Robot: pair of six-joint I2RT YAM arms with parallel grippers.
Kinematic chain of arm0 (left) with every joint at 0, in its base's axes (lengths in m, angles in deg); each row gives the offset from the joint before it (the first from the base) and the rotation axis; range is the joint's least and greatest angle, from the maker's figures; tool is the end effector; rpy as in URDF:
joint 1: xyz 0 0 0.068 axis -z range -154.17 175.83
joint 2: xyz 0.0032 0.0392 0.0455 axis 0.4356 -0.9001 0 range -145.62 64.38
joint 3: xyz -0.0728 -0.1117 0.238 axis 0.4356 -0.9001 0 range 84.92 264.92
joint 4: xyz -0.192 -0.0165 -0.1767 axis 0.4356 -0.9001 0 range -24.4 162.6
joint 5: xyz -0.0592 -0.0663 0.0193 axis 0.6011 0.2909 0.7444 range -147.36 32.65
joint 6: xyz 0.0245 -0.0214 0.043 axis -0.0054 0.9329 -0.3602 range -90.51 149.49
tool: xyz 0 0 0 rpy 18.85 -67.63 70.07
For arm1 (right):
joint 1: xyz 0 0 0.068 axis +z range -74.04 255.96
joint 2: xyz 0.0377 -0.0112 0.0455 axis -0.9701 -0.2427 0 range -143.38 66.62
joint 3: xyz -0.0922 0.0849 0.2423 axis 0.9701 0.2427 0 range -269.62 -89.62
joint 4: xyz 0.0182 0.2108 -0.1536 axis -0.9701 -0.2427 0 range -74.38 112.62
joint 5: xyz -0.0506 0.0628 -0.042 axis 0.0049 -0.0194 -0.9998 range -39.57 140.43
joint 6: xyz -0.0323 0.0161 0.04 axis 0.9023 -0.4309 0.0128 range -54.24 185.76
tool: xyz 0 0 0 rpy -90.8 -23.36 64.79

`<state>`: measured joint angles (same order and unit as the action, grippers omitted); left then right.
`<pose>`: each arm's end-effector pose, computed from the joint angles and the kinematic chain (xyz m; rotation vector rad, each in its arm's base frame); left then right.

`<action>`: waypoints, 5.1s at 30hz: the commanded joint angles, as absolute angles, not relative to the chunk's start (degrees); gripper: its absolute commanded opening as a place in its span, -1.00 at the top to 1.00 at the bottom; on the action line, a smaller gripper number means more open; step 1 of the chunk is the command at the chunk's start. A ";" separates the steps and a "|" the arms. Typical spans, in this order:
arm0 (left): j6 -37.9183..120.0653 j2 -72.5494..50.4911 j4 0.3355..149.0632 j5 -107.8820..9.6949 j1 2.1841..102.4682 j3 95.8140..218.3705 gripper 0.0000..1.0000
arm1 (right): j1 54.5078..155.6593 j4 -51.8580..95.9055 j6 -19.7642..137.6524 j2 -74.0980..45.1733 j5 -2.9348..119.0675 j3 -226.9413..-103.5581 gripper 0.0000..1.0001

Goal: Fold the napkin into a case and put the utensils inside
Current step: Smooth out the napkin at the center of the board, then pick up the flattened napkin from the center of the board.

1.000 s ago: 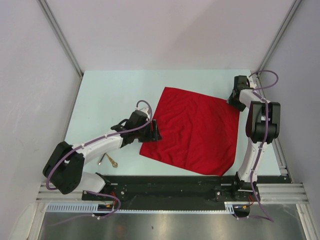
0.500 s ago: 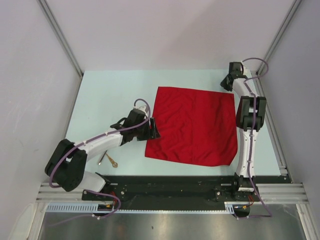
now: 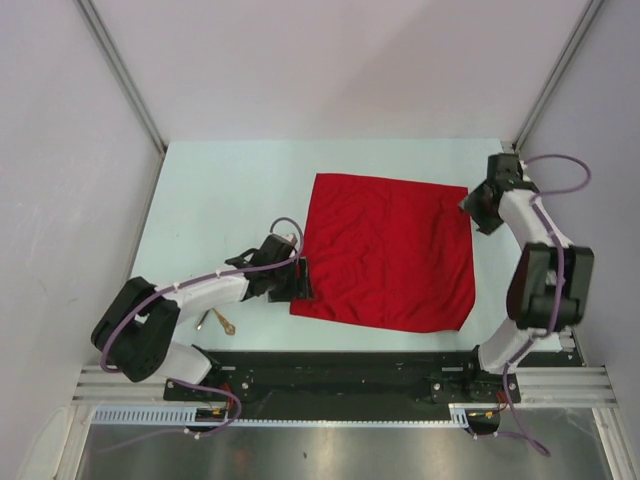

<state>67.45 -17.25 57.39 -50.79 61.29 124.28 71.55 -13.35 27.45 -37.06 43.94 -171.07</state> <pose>0.2110 -0.1553 0.1620 -0.0135 2.6921 -0.5932 0.3882 -0.0340 0.2399 0.9773 2.3856 0.0745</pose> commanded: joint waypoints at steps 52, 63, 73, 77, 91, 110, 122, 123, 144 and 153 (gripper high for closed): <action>70.98 -5.85 58.35 -55.07 64.94 117.62 -0.19 | 92.82 -16.93 16.80 -10.61 35.24 -138.81 0.07; 70.45 -6.02 58.09 -54.63 64.85 117.53 -0.17 | 101.09 -15.43 16.19 -23.81 32.76 -145.77 0.12; 70.01 -6.55 58.53 -54.63 64.85 117.53 -0.16 | 104.08 -17.02 15.05 -28.83 30.83 -147.97 0.26; 69.66 -6.55 58.18 -55.07 64.85 117.53 -0.16 | 104.70 -16.93 14.26 -29.09 30.12 -147.45 0.37; 69.22 -7.34 57.83 -55.42 64.85 118.06 -0.15 | 104.87 -25.53 9.25 -19.26 25.82 -143.41 1.00; 70.10 -8.13 53.26 -55.07 64.76 118.94 -0.42 | 90.11 -42.95 -9.56 18.89 18.79 -126.26 1.00; 70.63 -8.49 53.35 -52.35 64.85 119.38 -0.42 | 88.96 -40.77 -4.93 19.86 17.81 -129.34 -0.18; 70.37 -8.40 53.61 -52.26 64.85 119.38 -0.38 | 88.96 -37.44 -2.56 19.69 18.34 -128.99 -0.17; 75.02 -14.99 54.58 -56.12 66.08 117.97 0.15 | 87.39 -41.02 -10.53 11.60 17.37 -126.80 -0.10; 71.34 -9.11 57.74 -57.18 66.08 117.79 0.98 | 84.23 -38.55 -4.03 11.08 21.58 -126.79 -0.25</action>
